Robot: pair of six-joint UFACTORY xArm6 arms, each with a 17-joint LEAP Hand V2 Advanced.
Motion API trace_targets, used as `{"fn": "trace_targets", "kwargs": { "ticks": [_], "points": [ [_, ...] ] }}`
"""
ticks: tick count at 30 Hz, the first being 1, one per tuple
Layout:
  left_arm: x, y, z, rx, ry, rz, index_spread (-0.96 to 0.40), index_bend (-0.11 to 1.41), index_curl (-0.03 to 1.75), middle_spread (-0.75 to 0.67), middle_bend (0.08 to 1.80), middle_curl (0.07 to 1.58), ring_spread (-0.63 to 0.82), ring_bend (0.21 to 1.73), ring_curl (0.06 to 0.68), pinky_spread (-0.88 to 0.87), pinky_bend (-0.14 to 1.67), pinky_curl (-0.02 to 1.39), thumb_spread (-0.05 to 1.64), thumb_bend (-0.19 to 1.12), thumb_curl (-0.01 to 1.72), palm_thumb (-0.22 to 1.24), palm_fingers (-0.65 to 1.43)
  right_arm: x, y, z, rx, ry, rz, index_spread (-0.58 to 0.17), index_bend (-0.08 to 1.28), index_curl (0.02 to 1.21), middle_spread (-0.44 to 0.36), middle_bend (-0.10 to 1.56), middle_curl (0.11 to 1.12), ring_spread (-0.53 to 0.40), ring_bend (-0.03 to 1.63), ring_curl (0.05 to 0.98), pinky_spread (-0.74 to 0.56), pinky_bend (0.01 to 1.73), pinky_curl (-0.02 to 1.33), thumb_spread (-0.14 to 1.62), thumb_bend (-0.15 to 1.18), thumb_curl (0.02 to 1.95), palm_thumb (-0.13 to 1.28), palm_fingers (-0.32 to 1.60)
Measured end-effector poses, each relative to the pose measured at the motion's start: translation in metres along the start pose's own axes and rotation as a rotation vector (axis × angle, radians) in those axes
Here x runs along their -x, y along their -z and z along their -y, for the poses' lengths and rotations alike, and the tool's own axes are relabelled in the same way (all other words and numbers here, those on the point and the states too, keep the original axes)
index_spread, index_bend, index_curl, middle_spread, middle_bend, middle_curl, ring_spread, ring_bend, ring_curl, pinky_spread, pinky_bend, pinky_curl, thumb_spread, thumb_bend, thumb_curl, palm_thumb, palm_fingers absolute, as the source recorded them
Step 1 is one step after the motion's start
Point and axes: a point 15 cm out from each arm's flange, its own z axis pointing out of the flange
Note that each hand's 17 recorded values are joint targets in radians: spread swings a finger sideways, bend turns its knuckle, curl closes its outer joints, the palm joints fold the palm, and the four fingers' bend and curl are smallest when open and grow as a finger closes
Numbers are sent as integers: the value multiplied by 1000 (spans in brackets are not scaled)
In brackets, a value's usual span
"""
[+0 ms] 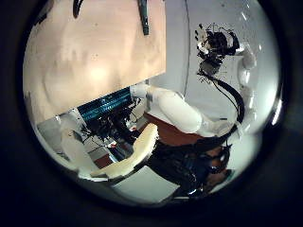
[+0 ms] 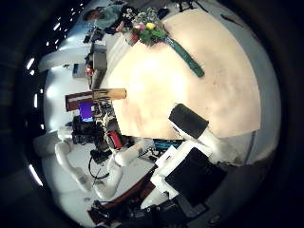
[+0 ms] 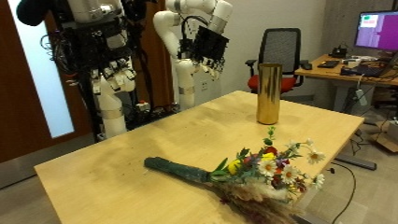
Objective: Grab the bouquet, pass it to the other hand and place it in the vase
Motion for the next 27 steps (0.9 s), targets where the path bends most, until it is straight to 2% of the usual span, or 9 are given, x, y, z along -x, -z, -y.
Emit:
{"fn": "trace_targets", "kwargs": {
  "ticks": [6, 15, 16, 17, 21, 24, 25, 26, 27],
  "points": [
    [4, -2, -1, 0, 12, -10, 128, 152, 270, 481, 235, 319, 606, 519, 208, 598, 280, 317, 896, -31, 313, 386, 1, 9, -1, 11, -22, 22, -6, -251, 166, 287, 55, 296, 330, 107, 590, 151, 349, 450, 232, 1136, -21, 367, 593, 359],
    [-3, -5, -1, 10, -23, -6, 128, 154, 270, 483, 231, 318, 610, 519, 207, 598, 281, 318, 898, -31, 313, 390, -2, 29, -34, 33, 73, 43, 78, -226, 176, 289, 120, 337, 339, 106, 584, 147, 335, 440, 218, 1144, -21, 363, 583, 375],
    [-4, -6, -2, 13, -31, -1, 128, 153, 269, 483, 233, 319, 607, 520, 208, 598, 280, 318, 898, -31, 312, 391, 0, 30, -37, 35, 79, 31, 85, -213, 146, 284, 29, 300, 334, 106, 617, 157, 320, 467, 223, 1145, -20, 363, 582, 352],
    [-4, -5, -3, 13, -37, 5, 128, 153, 269, 483, 234, 320, 606, 521, 209, 598, 280, 318, 898, -31, 312, 391, 0, 32, -40, 39, 84, 19, 89, -232, 160, 280, 125, 431, 362, 107, 575, 142, 313, 425, 206, 1145, -20, 363, 582, 406],
    [-10, -3, -6, 20, -76, 9, 128, 154, 269, 483, 235, 321, 609, 518, 208, 598, 280, 318, 904, -30, 311, 393, -1, 37, -52, 61, 69, -41, 92, -146, 159, 292, 204, 353, 344, 107, 609, 155, 308, 456, 216, 1143, -23, 363, 575, 350],
    [-12, -2, -7, 16, -93, 10, 128, 153, 269, 478, 236, 321, 606, 518, 208, 598, 280, 318, 906, -31, 311, 393, -1, 33, -63, 89, 26, -98, 85, -219, 133, 264, 68, 334, 339, 107, 657, 166, 305, 496, 223, 1143, -24, 361, 567, 322],
    [-13, -1, -6, 16, -98, 10, 128, 153, 269, 476, 236, 321, 605, 518, 208, 598, 280, 318, 907, -31, 310, 393, -1, 32, -66, 99, 6, -110, 83, -220, 200, 279, 148, 370, 346, 112, 612, 152, 304, 477, 215, 1139, -29, 359, 556, 357],
    [-13, -1, -6, 18, -103, 10, 128, 153, 269, 474, 237, 321, 605, 518, 207, 598, 280, 318, 907, -31, 310, 393, -1, 30, -70, 109, -10, -122, 83, -134, 160, 279, 200, 381, 347, 115, 606, 153, 304, 483, 216, 1140, -26, 357, 548, 342],
    [-14, 0, -6, 15, -107, 12, 128, 153, 269, 473, 237, 321, 605, 518, 207, 598, 280, 318, 907, -31, 310, 393, -1, 29, -77, 121, -22, -136, 88, -162, 70, 257, 185, 406, 356, 117, 639, 164, 303, 502, 222, 1140, -25, 356, 546, 311]
  ]
}}
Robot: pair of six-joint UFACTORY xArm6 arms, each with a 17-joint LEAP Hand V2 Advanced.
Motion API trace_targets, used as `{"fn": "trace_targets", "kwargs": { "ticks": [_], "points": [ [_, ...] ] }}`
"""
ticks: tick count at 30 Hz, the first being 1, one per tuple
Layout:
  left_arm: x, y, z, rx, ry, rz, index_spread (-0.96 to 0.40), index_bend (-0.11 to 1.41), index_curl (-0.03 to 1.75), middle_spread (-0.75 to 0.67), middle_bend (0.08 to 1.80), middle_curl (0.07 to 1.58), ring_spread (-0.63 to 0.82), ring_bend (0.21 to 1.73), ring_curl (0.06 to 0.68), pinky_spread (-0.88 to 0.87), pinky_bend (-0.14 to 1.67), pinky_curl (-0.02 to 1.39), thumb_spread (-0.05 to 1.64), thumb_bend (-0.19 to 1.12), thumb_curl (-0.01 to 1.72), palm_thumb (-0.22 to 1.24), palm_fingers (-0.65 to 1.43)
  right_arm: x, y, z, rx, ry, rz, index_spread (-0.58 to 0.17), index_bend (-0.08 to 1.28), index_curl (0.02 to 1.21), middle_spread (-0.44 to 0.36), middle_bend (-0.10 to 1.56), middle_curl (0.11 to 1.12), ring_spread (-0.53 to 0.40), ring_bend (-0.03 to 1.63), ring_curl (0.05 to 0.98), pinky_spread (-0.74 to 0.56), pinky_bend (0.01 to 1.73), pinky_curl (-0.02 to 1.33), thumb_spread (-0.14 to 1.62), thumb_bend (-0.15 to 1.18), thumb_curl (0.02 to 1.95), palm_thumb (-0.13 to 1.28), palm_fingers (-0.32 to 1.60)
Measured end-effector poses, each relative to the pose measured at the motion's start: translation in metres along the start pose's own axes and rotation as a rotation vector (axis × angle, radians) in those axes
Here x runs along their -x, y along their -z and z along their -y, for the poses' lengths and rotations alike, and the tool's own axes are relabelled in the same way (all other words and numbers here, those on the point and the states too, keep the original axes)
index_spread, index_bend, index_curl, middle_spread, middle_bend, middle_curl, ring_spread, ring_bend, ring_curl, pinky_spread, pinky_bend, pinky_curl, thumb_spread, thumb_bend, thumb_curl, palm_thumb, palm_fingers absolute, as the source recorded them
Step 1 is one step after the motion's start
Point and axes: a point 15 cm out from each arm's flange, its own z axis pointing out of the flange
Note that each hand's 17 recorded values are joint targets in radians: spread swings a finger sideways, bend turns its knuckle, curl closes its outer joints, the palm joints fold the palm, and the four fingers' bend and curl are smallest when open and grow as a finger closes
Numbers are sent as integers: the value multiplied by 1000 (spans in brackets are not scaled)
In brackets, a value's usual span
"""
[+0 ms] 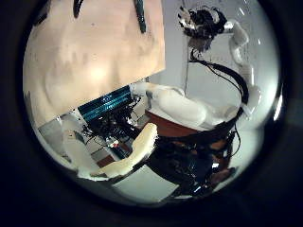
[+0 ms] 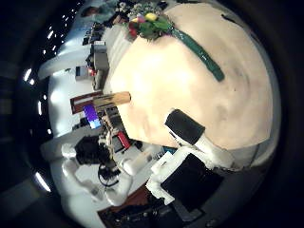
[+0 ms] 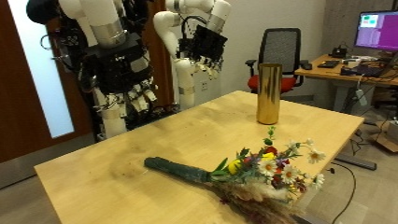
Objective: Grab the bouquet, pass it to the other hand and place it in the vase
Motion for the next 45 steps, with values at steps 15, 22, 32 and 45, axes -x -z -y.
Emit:
{"fn": "trace_targets", "kwargs": {
  "ticks": [15, 22, 32, 45],
  "points": [
    [-5, 1, -3, 11, -15, 1, 130, 154, 268, 467, 250, 325, 600, 525, 211, 598, 274, 318, 911, -27, 313, 400, 5, 0, -107, 89, -63, -94, 72, -88, 153, 256, 195, 427, 364, 120, 672, 187, 260, 523, 230, 1111, -18, 362, 557, 216],
    [-7, 1, -4, 15, -17, 0, 130, 153, 269, 463, 252, 326, 600, 521, 210, 598, 273, 318, 912, -30, 312, 410, 5, -5, -142, 95, -20, -116, 62, -59, 154, 255, 189, 439, 365, 120, 681, 194, 257, 522, 234, 1087, -16, 381, 617, 199],
    [-7, -2, -4, 25, -16, -3, 130, 153, 270, 454, 253, 325, 601, 521, 208, 599, 273, 318, 914, -30, 308, 413, 5, 8, -179, 93, 46, -110, 48, -53, 151, 258, 178, 442, 366, 114, 700, 205, 268, 513, 234, 1029, -19, 422, 713, 201],
    [-9, -2, -6, 24, -20, -12, 130, 153, 270, 454, 255, 324, 602, 519, 207, 599, 273, 319, 923, -29, 311, 425, 4, 18, -196, 104, 74, -102, 40, -53, 153, 264, 150, 485, 377, 67, 747, 220, 208, 484, 233, 1001, -23, 452, 765, 246]
  ]
}}
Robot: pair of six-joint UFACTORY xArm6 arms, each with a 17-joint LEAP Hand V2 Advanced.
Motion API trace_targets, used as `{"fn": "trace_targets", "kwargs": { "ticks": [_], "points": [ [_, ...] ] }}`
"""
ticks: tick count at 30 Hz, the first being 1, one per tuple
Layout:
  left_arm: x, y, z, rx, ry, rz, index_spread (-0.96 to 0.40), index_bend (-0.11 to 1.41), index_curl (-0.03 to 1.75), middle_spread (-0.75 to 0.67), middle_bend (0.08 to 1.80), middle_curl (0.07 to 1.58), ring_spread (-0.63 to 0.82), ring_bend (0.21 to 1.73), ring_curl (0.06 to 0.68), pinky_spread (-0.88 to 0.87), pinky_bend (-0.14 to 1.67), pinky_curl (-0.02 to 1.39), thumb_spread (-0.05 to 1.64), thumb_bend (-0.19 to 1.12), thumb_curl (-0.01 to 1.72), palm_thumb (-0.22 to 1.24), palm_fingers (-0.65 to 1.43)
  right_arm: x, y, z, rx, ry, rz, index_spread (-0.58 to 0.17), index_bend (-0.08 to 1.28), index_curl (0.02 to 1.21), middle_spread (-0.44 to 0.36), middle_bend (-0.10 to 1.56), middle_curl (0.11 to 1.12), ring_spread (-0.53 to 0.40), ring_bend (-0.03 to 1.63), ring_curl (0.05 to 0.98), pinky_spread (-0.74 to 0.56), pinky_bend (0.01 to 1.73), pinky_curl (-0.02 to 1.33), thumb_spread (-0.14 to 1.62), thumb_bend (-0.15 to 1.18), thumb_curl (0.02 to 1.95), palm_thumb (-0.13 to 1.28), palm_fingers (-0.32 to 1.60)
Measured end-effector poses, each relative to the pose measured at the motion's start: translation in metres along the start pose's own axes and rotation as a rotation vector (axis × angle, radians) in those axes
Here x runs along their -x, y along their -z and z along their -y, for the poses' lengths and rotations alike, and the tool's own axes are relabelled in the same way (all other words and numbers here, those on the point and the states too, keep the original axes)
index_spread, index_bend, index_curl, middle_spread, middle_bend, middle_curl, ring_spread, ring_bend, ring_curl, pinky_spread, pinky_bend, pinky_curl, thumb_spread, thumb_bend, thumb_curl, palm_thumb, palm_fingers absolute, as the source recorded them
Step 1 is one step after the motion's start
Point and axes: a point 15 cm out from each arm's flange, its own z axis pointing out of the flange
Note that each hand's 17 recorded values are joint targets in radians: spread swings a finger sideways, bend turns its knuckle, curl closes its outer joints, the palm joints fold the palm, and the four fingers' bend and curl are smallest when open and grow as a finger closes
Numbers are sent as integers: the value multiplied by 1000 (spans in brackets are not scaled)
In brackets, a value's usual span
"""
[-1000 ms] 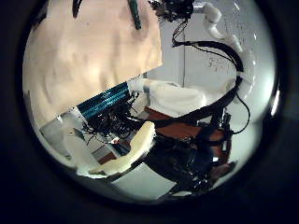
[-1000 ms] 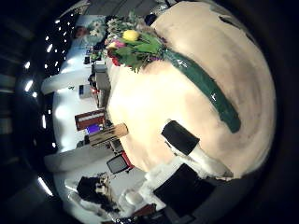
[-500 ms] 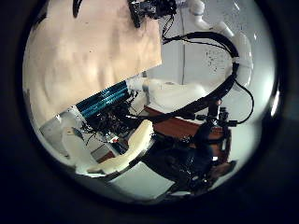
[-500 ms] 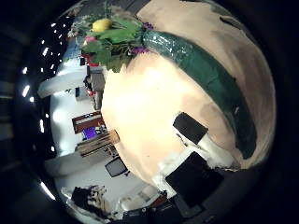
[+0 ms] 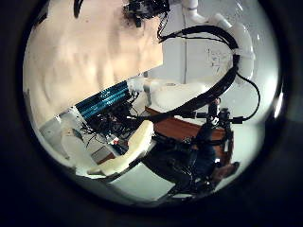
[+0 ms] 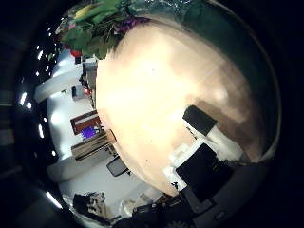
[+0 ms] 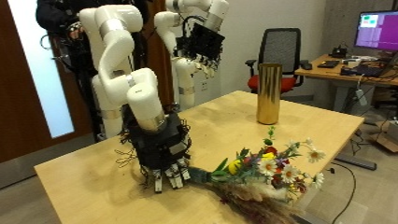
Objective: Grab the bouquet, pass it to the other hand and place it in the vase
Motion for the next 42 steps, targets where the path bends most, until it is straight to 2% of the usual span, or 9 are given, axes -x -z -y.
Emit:
{"fn": "trace_targets", "kwargs": {
  "ticks": [10, 18, 27, 32, 42],
  "points": [
    [-1, 1, 1, -6, 1, -1, 130, 151, 268, 454, 255, 324, 601, 522, 208, 599, 273, 319, 929, -29, 312, 430, 4, 0, 5, 5, 0, 0, -5, -59, 149, 251, 90, 569, 404, -21, 889, 256, 127, 529, 235, 976, -22, 467, 803, 318],
    [0, 0, 1, -6, 1, -2, 130, 153, 266, 454, 256, 324, 601, 524, 207, 599, 274, 319, 931, -29, 308, 438, 3, -21, 20, 11, -19, -47, 14, -50, 160, 262, 81, 582, 409, -48, 907, 259, 102, 566, 234, 975, -25, 476, 792, 281],
    [-1, 1, 0, -10, -7, -4, 135, 153, 266, 454, 258, 324, 605, 521, 208, 598, 275, 320, 927, -29, 307, 445, 2, -32, 17, 11, 0, -67, 10, -46, 165, 281, 96, 582, 407, -28, 900, 255, 125, 569, 223, 997, -34, 466, 714, 251],
    [-2, 1, 0, -10, -8, -3, 137, 152, 265, 454, 257, 323, 607, 519, 208, 598, 280, 322, 928, -28, 308, 447, 4, -31, 9, 10, 14, -74, 5, -46, 176, 297, 116, 556, 398, 24, 860, 242, 171, 573, 219, 1007, -38, 428, 640, 232],
    [-2, 2, 0, -10, -7, -5, 138, 152, 264, 454, 255, 323, 602, 522, 208, 597, 283, 320, 928, -29, 311, 448, 4, -21, -1, 17, 23, -42, -45, -42, 181, 320, 143, 533, 390, 66, 812, 226, 204, 527, 204, 991, -36, 384, 559, 266]
  ]
}}
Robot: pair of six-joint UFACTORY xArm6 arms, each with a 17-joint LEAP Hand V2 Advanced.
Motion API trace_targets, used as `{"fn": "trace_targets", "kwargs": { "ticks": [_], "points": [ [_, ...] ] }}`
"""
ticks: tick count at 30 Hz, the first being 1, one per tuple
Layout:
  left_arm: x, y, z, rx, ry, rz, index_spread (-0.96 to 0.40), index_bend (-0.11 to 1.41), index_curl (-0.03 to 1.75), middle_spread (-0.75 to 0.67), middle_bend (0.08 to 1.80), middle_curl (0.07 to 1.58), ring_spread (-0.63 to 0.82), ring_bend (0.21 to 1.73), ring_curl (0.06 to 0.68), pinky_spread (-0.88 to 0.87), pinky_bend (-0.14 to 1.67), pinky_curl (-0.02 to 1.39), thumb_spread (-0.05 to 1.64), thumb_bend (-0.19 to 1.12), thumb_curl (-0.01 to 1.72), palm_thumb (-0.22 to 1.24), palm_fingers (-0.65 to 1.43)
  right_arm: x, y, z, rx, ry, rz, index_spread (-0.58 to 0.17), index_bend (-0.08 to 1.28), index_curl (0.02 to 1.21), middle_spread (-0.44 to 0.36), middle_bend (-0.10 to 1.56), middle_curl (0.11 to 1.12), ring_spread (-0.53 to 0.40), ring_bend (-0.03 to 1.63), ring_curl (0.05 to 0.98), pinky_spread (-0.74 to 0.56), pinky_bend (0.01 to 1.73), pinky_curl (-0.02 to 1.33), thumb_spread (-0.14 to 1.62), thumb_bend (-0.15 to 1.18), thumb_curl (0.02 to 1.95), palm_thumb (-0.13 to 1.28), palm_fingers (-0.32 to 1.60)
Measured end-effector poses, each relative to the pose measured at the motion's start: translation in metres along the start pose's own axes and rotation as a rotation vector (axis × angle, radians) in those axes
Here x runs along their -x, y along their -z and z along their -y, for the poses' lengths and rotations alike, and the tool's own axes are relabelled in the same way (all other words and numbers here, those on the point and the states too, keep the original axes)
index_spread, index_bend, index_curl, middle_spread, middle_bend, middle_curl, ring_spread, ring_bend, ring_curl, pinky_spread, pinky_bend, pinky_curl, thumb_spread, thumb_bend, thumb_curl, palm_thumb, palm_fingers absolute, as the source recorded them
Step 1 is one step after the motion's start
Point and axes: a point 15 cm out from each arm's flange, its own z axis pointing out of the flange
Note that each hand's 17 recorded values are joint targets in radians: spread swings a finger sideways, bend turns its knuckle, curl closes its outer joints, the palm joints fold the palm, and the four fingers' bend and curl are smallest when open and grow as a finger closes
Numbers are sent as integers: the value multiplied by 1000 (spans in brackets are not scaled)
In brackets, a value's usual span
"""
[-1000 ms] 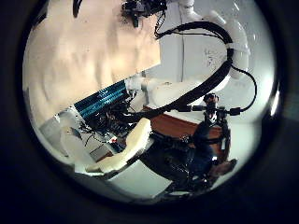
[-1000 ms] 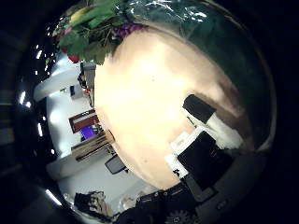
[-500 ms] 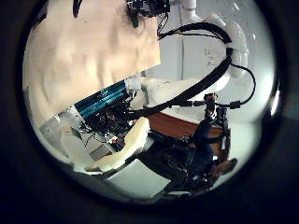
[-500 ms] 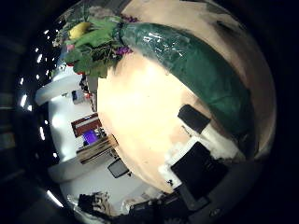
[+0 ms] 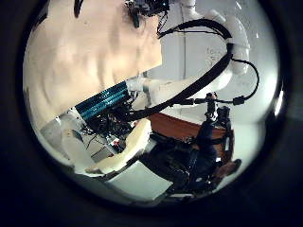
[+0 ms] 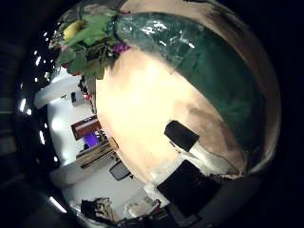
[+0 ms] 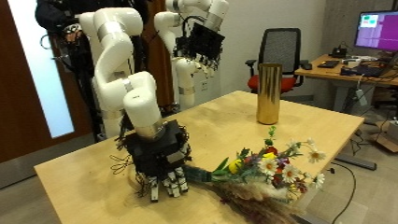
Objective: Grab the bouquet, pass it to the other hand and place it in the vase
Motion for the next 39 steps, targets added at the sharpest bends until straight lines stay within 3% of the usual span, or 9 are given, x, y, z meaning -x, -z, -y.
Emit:
{"fn": "trace_targets", "kwargs": {
  "ticks": [14, 21, 25, 26, 27, 30, 31, 33, 39],
  "points": [
    [0, 0, -1, -1, 2, 0, 143, 151, 261, 454, 260, 324, 599, 531, 212, 596, 288, 319, 940, -29, 310, 451, 0, 5, -1, 2, 67, 31, -65, -60, 192, 360, 147, 514, 380, 66, 777, 206, 195, 452, 179, 955, -20, 372, 540, 407],
    [-1, 1, 0, -5, 1, 0, 143, 151, 262, 453, 261, 324, 598, 531, 213, 600, 293, 317, 940, -29, 310, 451, 0, 2, -3, -15, 133, 40, -104, -182, 246, 411, -26, 646, 430, -135, 879, 224, 28, 440, 127, 908, -12, 438, 745, 741],
    [-1, 2, 0, -7, 0, -1, 143, 151, 262, 453, 261, 323, 598, 531, 213, 600, 294, 316, 940, -29, 310, 451, 0, 5, 6, -10, 114, 54, -118, -263, 230, 433, -133, 672, 457, -255, 927, 250, -244, 639, 148, 876, -18, 468, 814, 997],
    [-1, 2, 0, -8, -1, -1, 143, 151, 262, 453, 261, 323, 598, 531, 213, 600, 294, 316, 940, -29, 310, 451, 0, 5, 8, -10, 112, 56, -119, -300, 260, 463, -178, 704, 478, -290, 954, 277, -375, 764, 186, 830, -16, 484, 848, 1193],
    [-1, 2, 1, -7, 0, -2, 143, 151, 262, 453, 261, 323, 602, 534, 214, 600, 294, 315, 940, -29, 310, 451, 0, 6, 8, -9, 110, 57, -118, -336, 314, 507, -213, 738, 504, -310, 982, 309, -471, 857, 226, 778, -27, 500, 859, 1207],
    [-1, 1, 1, -7, 0, -4, 143, 150, 261, 453, 260, 323, 602, 542, 216, 600, 294, 314, 940, -29, 310, 451, 1, 7, 14, -9, 100, 65, -116, -379, 436, 580, -241, 865, 556, -315, 1033, 356, -551, 932, 269, 710, -34, 522, 865, 1309],
    [-1, 1, 1, -7, 0, -5, 143, 151, 261, 453, 261, 323, 603, 540, 215, 600, 294, 314, 940, -29, 310, 451, 0, 7, 15, -9, 99, 66, -115, -377, 576, 640, -229, 943, 583, -286, 1114, 395, -537, 959, 296, 717, -23, 535, 884, 1438],
    [-1, 0, 0, -3, 2, -8, 143, 150, 261, 453, 263, 324, 605, 544, 215, 600, 293, 313, 940, -29, 310, 451, 2, 6, 18, -13, 112, 66, -115, -367, 685, 694, -214, 1027, 612, -262, 1173, 430, -510, 1020, 336, 727, -19, 546, 910, 1400],
    [-1, 1, 0, -2, 0, -8, 143, 150, 260, 452, 267, 324, 606, 549, 212, 599, 298, 316, 940, -29, 310, 451, 2, -10, 42, -25, 133, 53, -101, -326, 900, 806, -176, 1182, 673, -219, 1315, 505, -399, 1213, 449, 775, -7, 578, 1000, 1291]
  ]
}}
